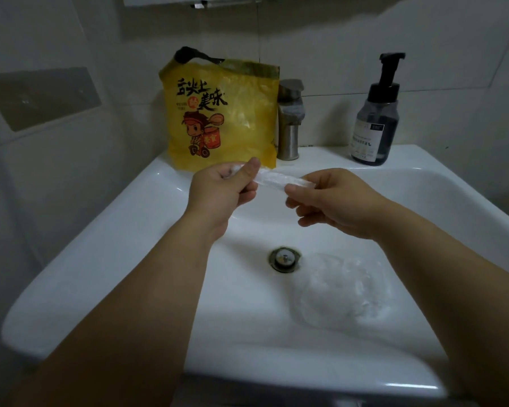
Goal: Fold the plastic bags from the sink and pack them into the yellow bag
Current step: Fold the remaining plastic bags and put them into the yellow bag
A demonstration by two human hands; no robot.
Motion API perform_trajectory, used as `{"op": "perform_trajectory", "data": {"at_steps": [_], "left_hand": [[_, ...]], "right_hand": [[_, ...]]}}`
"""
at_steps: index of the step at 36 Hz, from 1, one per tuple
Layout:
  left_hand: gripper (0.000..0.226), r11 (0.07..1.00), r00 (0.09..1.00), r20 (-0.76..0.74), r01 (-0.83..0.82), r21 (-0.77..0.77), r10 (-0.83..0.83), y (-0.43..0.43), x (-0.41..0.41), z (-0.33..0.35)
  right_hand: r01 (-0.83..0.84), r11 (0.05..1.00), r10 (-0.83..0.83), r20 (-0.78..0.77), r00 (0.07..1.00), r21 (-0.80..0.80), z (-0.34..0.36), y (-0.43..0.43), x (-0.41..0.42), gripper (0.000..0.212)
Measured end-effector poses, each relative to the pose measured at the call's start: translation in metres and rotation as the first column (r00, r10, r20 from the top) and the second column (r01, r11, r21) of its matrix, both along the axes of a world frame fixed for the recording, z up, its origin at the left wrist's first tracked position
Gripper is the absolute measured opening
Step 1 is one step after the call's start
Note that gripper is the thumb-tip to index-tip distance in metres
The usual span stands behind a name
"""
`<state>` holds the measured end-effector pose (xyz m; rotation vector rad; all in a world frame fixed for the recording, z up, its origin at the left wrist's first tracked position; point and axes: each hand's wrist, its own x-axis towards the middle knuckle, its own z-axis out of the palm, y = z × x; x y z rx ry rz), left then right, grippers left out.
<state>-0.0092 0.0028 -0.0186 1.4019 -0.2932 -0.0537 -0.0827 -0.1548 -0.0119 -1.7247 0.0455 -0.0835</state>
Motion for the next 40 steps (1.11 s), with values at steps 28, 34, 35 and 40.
{"op": "perform_trajectory", "data": {"at_steps": [28, 34, 35, 40], "left_hand": [[0.012, 1.000, 1.000, 0.005, 0.023, -0.005, -0.023, 0.027, -0.008, 0.032], [0.013, 0.997, 0.995, 0.060, -0.081, 0.016, 0.080, 0.030, 0.006, 0.053], [0.012, 0.996, 0.995, 0.057, -0.084, 0.021, 0.083, 0.030, 0.010, 0.059], [0.015, 0.995, 0.992, 0.111, -0.073, 0.064, 0.065, 0.028, 0.025, 0.080]], "right_hand": [[0.115, 0.989, -0.123, 0.085, 0.989, 0.093, 0.019, 0.011, -0.007, 0.015], [0.075, 0.997, -0.075, 0.100, 0.992, -0.003, 0.049, 0.013, 0.005, 0.015], [0.074, 0.997, -0.071, 0.101, 0.992, -0.029, 0.057, 0.012, 0.009, 0.015], [0.108, 0.990, -0.093, 0.159, 0.983, -0.090, 0.086, 0.009, 0.028, 0.012]]}}
